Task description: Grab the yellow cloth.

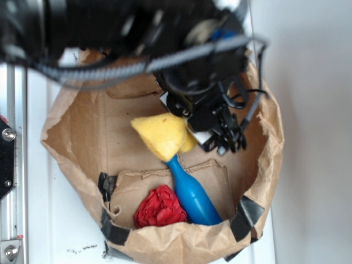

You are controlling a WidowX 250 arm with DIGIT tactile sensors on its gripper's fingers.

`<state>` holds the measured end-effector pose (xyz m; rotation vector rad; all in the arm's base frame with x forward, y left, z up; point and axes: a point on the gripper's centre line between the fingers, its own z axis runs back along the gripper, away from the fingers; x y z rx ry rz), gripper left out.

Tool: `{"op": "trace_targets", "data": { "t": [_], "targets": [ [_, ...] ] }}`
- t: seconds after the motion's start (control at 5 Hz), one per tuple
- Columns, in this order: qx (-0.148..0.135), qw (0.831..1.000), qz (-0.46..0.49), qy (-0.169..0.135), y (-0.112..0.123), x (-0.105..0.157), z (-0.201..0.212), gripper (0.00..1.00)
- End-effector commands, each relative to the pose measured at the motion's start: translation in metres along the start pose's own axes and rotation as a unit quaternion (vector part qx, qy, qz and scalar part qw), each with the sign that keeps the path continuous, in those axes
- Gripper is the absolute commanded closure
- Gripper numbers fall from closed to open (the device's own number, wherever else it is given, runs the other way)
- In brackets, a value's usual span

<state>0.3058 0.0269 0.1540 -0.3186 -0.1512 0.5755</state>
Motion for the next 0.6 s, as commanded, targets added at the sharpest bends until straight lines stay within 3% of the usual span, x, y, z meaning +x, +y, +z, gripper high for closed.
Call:
{"op": "trace_targets", "data": {
  "t": [0.0,0.2,0.4],
  "targets": [
    [0.033,0.995,-0.071,-0.055,-0.0294,-0.0124,0.0536,1.0],
    [0.025,0.994,-0.063,-0.082,-0.0267,-0.0136,0.06,1.0],
    [0.027,0.987,-0.061,-0.145,-0.0233,-0.0172,0.0601,1.0]
  ]
}}
